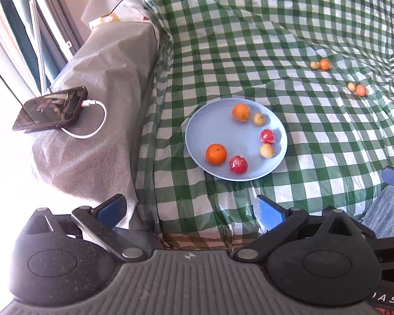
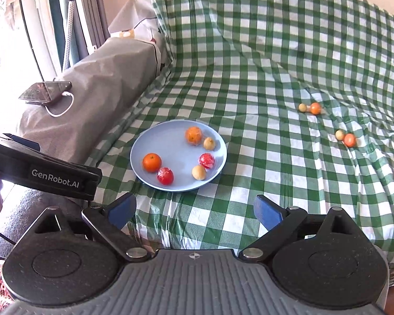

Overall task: Organize fruits
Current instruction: 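Lift both open tools away from the blue plate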

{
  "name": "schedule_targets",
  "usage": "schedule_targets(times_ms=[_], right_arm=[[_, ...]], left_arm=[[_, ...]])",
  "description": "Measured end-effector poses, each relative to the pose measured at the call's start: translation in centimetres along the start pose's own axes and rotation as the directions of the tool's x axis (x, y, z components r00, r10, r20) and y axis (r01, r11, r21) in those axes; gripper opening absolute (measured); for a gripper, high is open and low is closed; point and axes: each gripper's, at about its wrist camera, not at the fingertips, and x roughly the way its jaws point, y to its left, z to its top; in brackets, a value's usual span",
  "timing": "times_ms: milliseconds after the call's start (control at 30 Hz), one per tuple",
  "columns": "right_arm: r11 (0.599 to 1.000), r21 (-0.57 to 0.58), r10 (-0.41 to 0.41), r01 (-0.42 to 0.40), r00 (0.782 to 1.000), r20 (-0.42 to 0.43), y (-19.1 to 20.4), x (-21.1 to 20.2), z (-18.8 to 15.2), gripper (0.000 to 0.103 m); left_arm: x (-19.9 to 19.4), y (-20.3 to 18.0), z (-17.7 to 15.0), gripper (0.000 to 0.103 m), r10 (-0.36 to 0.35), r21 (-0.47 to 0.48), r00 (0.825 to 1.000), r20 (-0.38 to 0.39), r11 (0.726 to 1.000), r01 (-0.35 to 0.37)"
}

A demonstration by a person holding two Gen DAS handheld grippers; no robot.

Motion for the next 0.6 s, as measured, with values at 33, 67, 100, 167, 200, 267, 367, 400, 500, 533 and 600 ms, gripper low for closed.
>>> schedule_targets(times_ms=[33,67,100,167,200,267,367,400,500,533,600], right_arm=[[1.0,-0.002,-0.001,0.001,1.0,0.005,0.1,-0.2,0.0,0.096],[1.0,-0.005,-0.001,0.001,1.0,0.01,0.2,-0.3,-0.1,0.097],[1.0,-0.008,-0.002,0.002,1.0,0.013,0.2,-0.4,-0.1,0.097],[1.0,-0.014,-0.002,0.003,1.0,0.017,0.4,-0.6,-0.2,0.097],[1.0,-0.017,-0.003,0.003,1.0,0.018,0.5,-0.7,-0.2,0.097],[1.0,-0.021,-0.004,0.004,1.0,0.019,0.6,-0.8,-0.1,0.097],[1.0,-0.021,-0.005,0.006,1.0,0.018,0.8,-0.7,-0.2,0.097],[1.0,-0.023,-0.005,0.005,1.0,0.018,0.9,-0.7,-0.2,0.097],[1.0,-0.017,-0.008,0.008,1.0,0.017,1.1,-0.7,-0.2,0.097],[1.0,-0.017,-0.007,0.008,1.0,0.016,1.1,-0.6,-0.3,0.097],[1.0,-0.017,-0.007,0.007,1.0,0.012,1.2,-0.4,-0.3,0.097]], left_arm=[[-0.2,0.0,0.0,0.103,0.001,0.001,1.0,0.003,1.0,-0.001],[-0.3,0.0,-0.1,0.103,0.001,0.0,1.0,0.006,1.0,-0.001],[-0.4,0.0,-0.1,0.103,-0.001,-0.001,1.0,0.007,1.0,0.001],[-0.4,0.1,-0.2,0.103,-0.002,-0.003,1.0,0.007,1.0,0.002],[-0.4,0.2,-0.2,0.103,-0.003,-0.005,1.0,0.008,1.0,0.003],[-0.4,0.3,-0.2,0.103,-0.003,-0.007,1.0,0.009,1.0,0.003],[-0.3,0.5,-0.2,0.103,-0.005,-0.011,1.0,0.006,1.0,0.005],[-0.2,0.6,-0.2,0.103,-0.005,-0.011,1.0,0.005,1.0,0.005],[-0.1,0.6,-0.2,0.103,-0.006,-0.011,1.0,0.003,1.0,0.006],[0.0,0.5,-0.2,0.103,-0.005,-0.01,1.0,0.001,1.0,0.005],[0.2,0.5,-0.1,0.103,-0.005,-0.008,1.0,-0.002,1.0,0.005]])
